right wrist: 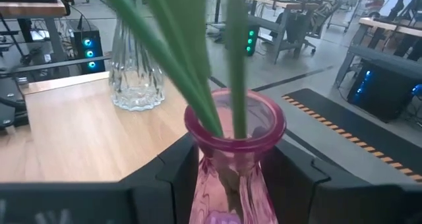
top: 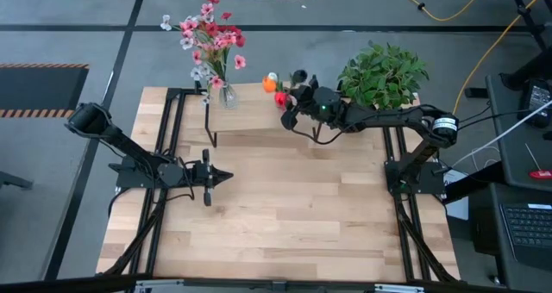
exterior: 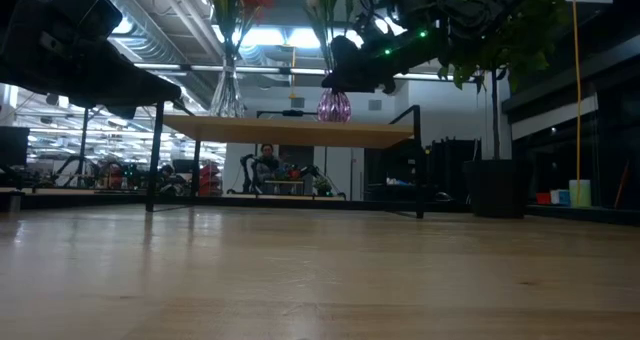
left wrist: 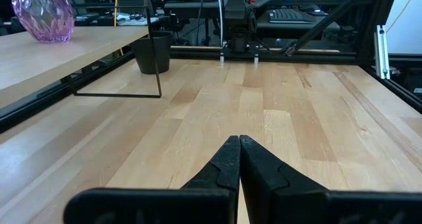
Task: Pick and place flowers into a vace then onto a shelf
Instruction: Put the pink vase on the shelf, then return to Home Position
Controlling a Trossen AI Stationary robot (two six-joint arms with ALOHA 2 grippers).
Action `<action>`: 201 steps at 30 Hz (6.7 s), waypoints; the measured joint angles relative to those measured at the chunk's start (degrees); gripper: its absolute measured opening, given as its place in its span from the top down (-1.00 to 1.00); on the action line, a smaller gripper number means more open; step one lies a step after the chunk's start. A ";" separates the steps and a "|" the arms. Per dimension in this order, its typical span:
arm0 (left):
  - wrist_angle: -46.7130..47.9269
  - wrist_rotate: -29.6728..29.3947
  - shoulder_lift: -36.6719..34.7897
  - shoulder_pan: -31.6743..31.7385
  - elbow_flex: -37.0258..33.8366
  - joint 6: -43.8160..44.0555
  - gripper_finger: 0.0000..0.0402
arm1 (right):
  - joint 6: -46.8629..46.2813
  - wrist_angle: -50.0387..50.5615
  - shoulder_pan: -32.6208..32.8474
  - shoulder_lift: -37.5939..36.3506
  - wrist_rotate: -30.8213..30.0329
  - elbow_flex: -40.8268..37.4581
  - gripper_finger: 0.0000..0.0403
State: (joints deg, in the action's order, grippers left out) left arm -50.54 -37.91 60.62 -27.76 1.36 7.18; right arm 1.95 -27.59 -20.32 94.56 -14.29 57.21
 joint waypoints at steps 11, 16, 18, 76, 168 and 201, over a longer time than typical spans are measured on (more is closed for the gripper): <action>0.00 0.02 0.00 0.01 -0.02 0.00 0.97 | -0.11 0.27 -0.15 0.00 -0.04 0.00 0.22; 0.00 0.02 0.00 0.02 -0.02 0.00 0.97 | 0.03 0.36 -0.15 0.00 -0.04 0.00 0.22; 0.01 0.02 0.01 0.00 -0.01 0.00 0.97 | 0.03 0.37 -0.15 0.00 -0.04 0.00 0.22; 0.00 0.04 0.01 0.01 -0.02 0.17 0.97 | -3.43 2.06 -1.70 -0.26 -0.02 -0.02 -0.31; -0.72 0.18 0.02 0.02 0.00 1.22 0.97 | 1.26 14.29 14.25 -37.98 7.95 -26.63 0.56; 34.80 14.62 -42.45 13.34 -0.89 -13.42 0.99 | 7.61 5.80 10.75 -43.01 33.17 -37.08 0.99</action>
State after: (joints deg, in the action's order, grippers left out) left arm -15.75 -23.29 18.17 -14.42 0.47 -6.24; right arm 9.56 -21.80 -9.57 51.55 18.88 20.13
